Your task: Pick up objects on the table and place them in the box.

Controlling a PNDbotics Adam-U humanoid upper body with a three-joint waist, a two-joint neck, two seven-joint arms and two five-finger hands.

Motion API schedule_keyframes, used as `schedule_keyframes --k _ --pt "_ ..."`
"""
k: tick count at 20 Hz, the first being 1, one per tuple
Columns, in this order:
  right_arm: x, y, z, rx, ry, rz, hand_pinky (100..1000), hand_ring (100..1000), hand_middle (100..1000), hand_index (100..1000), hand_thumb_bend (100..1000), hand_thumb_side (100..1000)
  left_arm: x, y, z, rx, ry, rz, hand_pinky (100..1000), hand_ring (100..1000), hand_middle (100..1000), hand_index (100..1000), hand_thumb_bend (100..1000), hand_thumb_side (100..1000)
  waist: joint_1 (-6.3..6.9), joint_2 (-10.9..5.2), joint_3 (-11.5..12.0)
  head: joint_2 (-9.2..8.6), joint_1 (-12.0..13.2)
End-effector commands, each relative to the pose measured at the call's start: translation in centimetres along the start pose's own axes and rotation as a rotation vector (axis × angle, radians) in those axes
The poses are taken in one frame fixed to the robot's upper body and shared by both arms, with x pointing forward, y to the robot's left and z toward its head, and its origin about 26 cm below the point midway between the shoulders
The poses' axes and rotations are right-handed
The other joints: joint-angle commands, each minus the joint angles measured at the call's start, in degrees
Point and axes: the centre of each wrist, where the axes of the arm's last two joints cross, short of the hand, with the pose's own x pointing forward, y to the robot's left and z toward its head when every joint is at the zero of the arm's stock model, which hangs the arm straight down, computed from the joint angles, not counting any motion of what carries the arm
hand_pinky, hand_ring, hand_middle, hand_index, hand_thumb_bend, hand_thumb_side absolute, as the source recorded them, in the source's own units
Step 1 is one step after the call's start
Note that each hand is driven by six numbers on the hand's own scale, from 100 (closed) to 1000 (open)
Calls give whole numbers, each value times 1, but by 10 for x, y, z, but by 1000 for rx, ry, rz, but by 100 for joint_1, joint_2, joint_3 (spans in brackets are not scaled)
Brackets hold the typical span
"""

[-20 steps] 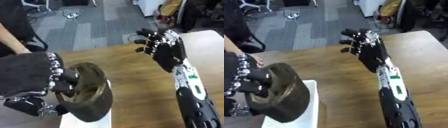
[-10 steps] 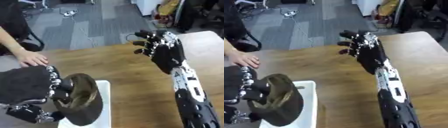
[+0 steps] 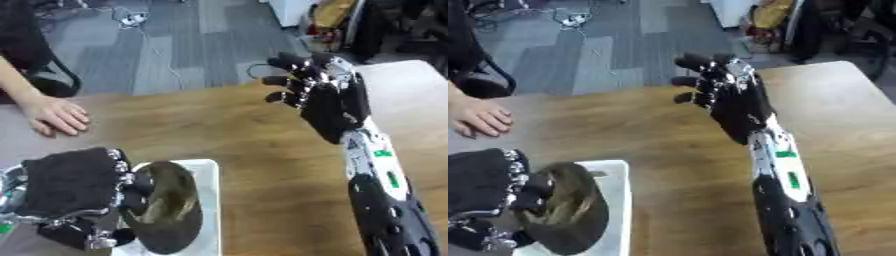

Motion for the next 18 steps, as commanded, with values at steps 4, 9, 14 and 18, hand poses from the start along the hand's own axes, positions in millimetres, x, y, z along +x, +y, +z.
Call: schedule_keyframes --k 4,9,14,18 --pt "8 0 -6 10 -22 18 726 832 909 920 100 1000 1 0 1 -164 -53 -40 100 198 778 910 100 837 -8 -101 27 -43 23" --pt "7 0 -5 10 -19 16 727 832 909 920 100 1000 1 5 0 -180 -62 -32 100 228 816 940 100 875 -7 -109 48 -43 15" --pt "7 0 -4 7 -18 16 727 832 909 920 100 1000 1 6 1 -177 -64 -16 100 247 843 945 100 912 -12 -114 55 -56 3" --pt "7 0 -4 5 -19 14 727 832 909 920 100 1000 2 7 1 -171 -68 -5 100 251 850 947 100 913 -17 -119 62 -64 -5"
